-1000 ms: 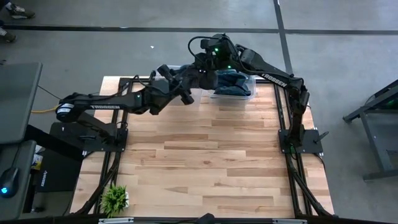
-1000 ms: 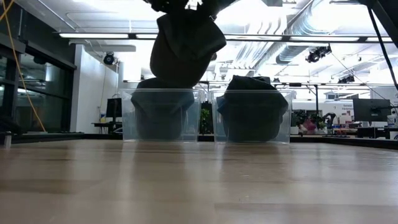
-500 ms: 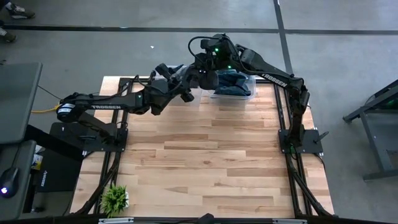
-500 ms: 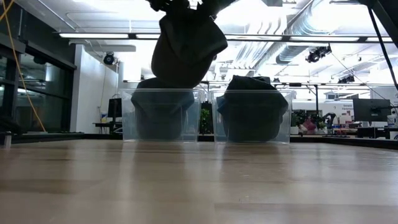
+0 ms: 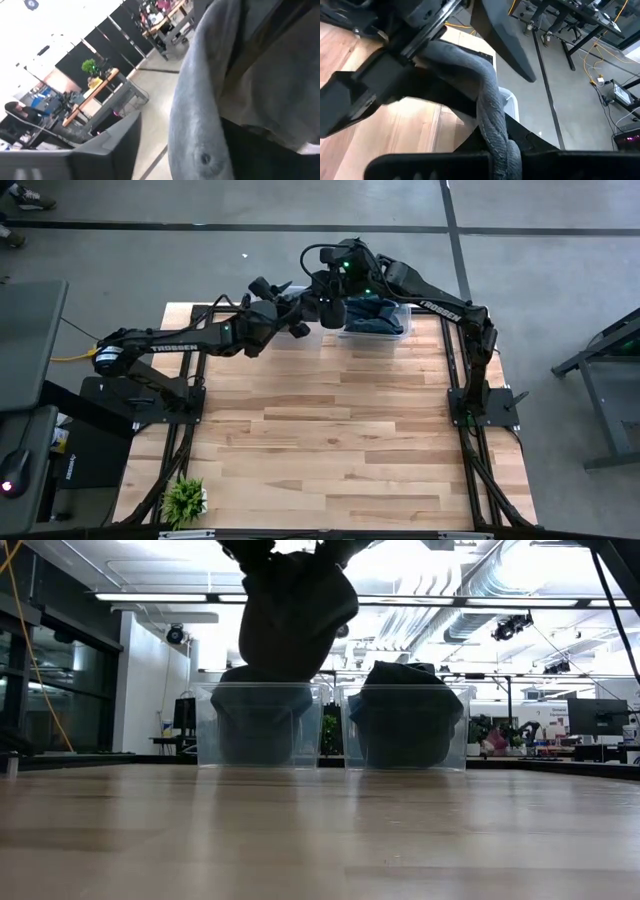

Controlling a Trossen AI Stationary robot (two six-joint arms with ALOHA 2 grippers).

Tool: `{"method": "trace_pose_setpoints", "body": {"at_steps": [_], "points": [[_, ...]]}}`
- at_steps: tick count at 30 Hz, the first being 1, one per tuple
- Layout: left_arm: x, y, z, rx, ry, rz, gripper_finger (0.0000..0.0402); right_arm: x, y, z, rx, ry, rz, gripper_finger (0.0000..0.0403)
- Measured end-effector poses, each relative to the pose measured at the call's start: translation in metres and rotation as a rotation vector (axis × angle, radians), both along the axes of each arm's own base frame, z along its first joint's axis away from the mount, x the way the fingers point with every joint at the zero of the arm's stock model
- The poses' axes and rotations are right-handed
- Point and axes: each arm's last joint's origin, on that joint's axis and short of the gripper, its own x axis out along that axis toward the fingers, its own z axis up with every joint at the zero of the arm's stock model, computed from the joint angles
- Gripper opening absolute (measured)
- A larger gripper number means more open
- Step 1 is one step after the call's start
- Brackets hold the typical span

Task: Pick & Place hat
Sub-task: Put the gray cap into the left transparent bin

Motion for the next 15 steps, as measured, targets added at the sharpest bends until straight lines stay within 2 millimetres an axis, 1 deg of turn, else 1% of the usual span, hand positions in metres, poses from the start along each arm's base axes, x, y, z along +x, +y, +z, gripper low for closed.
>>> {"method": "trace_pose_setpoints", "body": {"at_steps": [4, 7, 9, 10, 15], "points": [[-0.0006, 0.0017, -0.0017, -0.013, 0.001, 0.006, 0.0148, -0.0002, 0.0002, -0.0006, 0.0, 0.007, -0.003, 0.0], [-0.0006, 0.0014, -0.002, -0.014, 0.004, 0.007, 0.0082, -0.0003, 0.0001, -0.0006, -0.001, 0.008, -0.005, 0.0], [-0.0007, 0.0013, -0.0029, -0.017, 0.014, 0.004, 0.003, -0.0004, 0.0002, -0.0009, 0.0, 0.011, -0.004, 0.0], [-0.0007, 0.0013, -0.0034, -0.018, 0.019, 0.001, 0.0016, -0.0004, 0.0002, -0.0009, 0.0, 0.011, -0.004, 0.0], [-0.0008, 0.0012, -0.0045, -0.022, 0.03, 0.0, 0.0005, -0.0002, 0.0007, -0.0012, 0.004, 0.012, 0.001, 0.0005]]}}
